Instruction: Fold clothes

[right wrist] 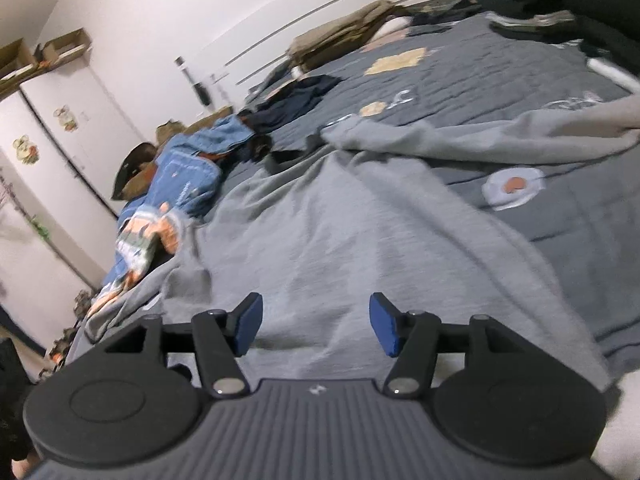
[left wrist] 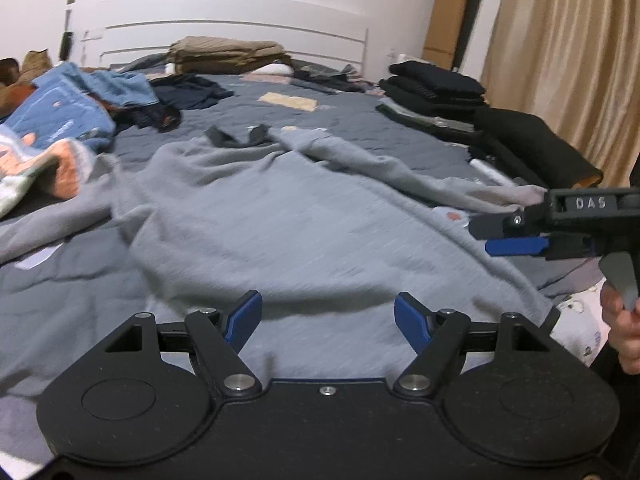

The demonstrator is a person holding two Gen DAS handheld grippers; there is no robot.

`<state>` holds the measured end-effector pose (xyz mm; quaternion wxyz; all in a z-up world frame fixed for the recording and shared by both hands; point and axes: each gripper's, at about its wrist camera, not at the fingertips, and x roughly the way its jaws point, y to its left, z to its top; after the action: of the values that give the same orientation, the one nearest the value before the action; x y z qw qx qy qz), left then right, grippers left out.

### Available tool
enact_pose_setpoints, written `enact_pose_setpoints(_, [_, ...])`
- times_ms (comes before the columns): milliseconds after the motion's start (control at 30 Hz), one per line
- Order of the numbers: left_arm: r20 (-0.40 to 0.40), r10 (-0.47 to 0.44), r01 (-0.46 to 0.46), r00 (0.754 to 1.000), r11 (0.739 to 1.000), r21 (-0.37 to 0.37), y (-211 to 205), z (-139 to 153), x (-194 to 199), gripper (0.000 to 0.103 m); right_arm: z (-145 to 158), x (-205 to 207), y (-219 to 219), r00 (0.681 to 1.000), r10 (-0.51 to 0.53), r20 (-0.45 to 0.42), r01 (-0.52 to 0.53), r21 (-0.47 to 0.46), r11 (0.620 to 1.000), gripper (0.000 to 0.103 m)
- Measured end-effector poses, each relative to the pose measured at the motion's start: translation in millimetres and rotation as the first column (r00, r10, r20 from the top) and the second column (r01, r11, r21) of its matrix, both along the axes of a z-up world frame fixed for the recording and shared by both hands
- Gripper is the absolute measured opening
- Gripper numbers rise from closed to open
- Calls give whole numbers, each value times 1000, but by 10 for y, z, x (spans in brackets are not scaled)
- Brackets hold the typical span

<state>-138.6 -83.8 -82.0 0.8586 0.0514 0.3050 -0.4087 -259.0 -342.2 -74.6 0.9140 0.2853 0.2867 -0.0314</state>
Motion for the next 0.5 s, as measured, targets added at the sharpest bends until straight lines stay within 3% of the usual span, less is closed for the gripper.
enact_pose_setpoints(200, [-13, 70, -70, 997, 998, 12, 345, -38, 34, 65, 29, 124, 252, 998, 56, 5, -56, 4, 998, 61])
enact_pose_setpoints(300, [-7, 115, -114, 993, 993, 34, 496, -52, 78, 48, 52, 177, 365, 997, 74, 8, -74, 5, 997, 61])
enact_pose_setpoints(367, [-14, 149, -148, 989, 987, 60, 599, -80, 142, 21, 75, 209, 441, 996, 87, 16, -87, 5, 996, 61])
enact_pose_setpoints(500, [-57, 225, -219, 973, 971, 95, 783, -168, 264, 19, 94, 274, 569, 994, 105, 22, -105, 7, 994, 62])
